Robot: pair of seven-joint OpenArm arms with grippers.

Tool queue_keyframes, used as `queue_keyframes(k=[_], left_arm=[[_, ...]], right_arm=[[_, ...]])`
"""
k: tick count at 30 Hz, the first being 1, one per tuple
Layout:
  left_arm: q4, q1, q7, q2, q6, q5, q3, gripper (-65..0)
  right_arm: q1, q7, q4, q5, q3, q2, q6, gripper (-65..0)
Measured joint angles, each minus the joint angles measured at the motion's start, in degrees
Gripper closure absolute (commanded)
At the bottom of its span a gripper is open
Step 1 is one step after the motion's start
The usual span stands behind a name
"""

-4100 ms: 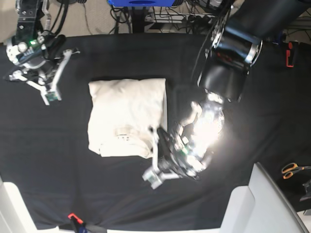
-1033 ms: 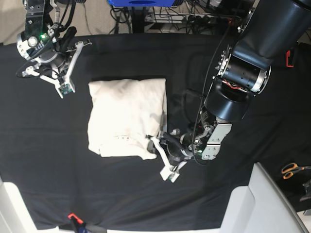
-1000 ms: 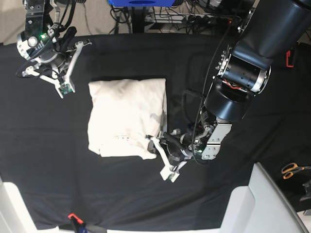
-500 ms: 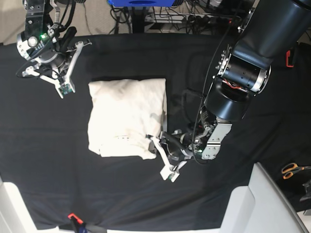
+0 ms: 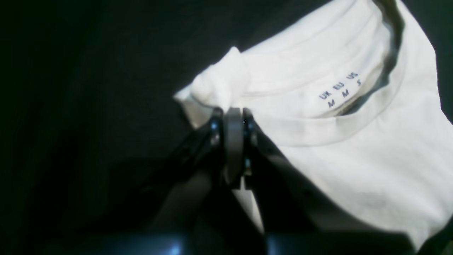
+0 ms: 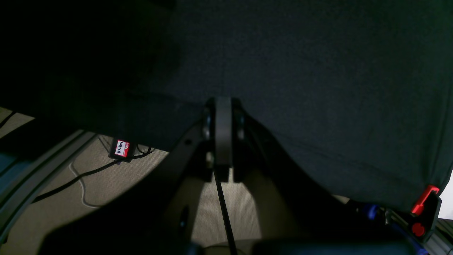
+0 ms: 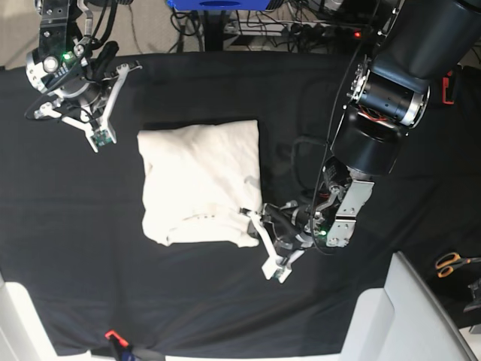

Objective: Fold the T-shirt properly
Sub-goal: 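Grasp the collar corner with the left gripper and tuck it under, then move both grippers to the shirt's opposite edge corners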

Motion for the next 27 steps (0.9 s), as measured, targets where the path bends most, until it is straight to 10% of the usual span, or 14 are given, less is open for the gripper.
queue_keyframes(k=[25,27], left_arm=[[0.3,1.0,-0.4,-0.9,0.0,0.1,0.0,0.0],[0.3,0.9,-0.4,-0.9,0.0,0.1,0.0,-10.0]], right_arm=[[0.0,0.0,0.0,0.0,0.0,0.1,0.0,0.0],[0.0,0.0,0.0,0.0,0.0,0.1,0.0,0.0]])
